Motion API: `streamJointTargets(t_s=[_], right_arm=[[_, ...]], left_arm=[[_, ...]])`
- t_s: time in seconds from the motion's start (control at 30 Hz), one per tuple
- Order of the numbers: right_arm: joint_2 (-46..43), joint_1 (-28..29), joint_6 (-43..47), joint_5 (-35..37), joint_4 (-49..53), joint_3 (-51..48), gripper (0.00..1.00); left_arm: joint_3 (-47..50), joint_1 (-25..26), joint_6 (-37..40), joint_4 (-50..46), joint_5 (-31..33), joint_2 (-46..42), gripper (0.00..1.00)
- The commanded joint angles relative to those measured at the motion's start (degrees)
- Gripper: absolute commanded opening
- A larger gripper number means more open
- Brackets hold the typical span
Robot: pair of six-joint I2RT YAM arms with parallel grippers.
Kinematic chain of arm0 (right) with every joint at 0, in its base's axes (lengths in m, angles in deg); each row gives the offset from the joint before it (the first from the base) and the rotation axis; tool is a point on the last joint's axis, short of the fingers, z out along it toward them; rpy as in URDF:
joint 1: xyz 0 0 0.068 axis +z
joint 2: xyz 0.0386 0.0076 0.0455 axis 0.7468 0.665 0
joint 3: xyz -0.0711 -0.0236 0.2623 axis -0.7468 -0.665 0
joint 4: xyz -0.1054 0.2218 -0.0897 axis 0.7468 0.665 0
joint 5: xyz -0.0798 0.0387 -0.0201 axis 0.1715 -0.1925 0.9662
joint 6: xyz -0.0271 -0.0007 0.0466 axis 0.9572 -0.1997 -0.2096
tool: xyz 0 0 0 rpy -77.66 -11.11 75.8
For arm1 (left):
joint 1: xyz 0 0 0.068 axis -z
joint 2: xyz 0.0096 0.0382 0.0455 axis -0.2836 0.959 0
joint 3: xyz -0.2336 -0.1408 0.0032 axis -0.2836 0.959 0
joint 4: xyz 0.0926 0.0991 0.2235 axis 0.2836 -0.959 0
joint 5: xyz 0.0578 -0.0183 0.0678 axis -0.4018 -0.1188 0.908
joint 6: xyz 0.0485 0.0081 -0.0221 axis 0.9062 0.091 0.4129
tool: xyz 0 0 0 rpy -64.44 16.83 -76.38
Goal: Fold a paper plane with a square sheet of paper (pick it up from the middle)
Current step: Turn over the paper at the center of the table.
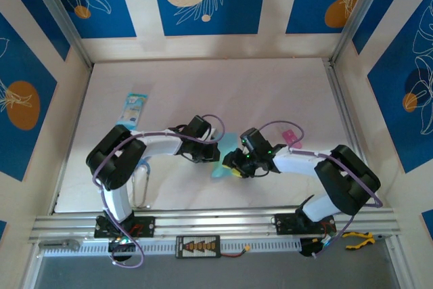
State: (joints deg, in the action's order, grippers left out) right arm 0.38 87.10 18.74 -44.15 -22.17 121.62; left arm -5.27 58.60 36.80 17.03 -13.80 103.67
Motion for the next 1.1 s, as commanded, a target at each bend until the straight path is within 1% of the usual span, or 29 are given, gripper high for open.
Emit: streamJointTargets(t_s=[0.0, 0.13, 0.27, 0.57, 0.77, 0.93, 1.07], right_arm=[[0.29, -1.08, 0.44, 0.96, -3.69, -1.09, 0.52], [0.19, -3.34, 2.81, -0.32, -5.31, -0.57, 0.53], [1.86, -5.65, 4.99, -4.04, -8.44, -0.08, 0.53], [5.03, -9.14, 10.46, -7.79, -9.16, 1.77, 0.52], [7.51, -11.02, 10.46, -9.89, -11.54, 1.54, 0.44], [8.88, -11.45, 9.3, -9.9, -13.24, 0.82, 0.38], [10.06, -11.85, 7.98, -10.73, -16.48, -0.38, 0.33]], left_arm=[[1.83, 0.14, -0.6, -3.12, 0.06, -0.21, 0.07], [1.73, 0.19, -0.68, -2.99, -0.16, -0.05, 0.07], [1.52, 0.15, -0.37, -3.1, -0.24, 0.03, 0.07], [2.01, 0.17, -0.24, -3.1, -0.07, -0.13, 0.07], [2.17, 0.15, -0.31, -3.16, 0.17, -0.66, 0.07], [2.01, 0.14, -0.42, -3.19, 0.28, -1.36, 0.07], [1.88, 0.18, -0.69, -2.97, 0.38, -2.2, 0.07]])
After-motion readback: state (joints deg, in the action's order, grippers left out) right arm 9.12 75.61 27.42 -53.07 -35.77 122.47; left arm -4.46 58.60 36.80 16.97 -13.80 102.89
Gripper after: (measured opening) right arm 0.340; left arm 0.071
